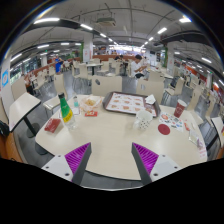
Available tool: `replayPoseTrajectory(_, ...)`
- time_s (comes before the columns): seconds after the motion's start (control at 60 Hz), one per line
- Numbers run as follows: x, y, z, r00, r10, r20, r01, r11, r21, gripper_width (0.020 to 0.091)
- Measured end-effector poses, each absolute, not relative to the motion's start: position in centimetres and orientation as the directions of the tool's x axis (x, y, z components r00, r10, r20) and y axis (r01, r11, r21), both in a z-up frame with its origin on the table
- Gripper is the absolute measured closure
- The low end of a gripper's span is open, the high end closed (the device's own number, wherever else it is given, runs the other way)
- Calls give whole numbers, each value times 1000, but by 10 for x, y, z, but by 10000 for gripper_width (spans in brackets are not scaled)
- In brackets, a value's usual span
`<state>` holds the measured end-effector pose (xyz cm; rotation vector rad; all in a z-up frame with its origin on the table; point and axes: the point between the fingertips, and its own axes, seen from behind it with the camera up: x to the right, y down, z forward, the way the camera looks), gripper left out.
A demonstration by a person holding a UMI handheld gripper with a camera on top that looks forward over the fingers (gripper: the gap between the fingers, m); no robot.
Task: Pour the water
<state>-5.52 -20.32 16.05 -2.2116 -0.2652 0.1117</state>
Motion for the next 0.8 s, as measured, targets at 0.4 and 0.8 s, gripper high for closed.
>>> replayPoseTrajectory(0.4,-64,-188,154,983,185,-10,96,-553,-828,271)
replayPoseTrajectory(0.8,-224,-126,113,959,268,-88,54,-478,-877,269)
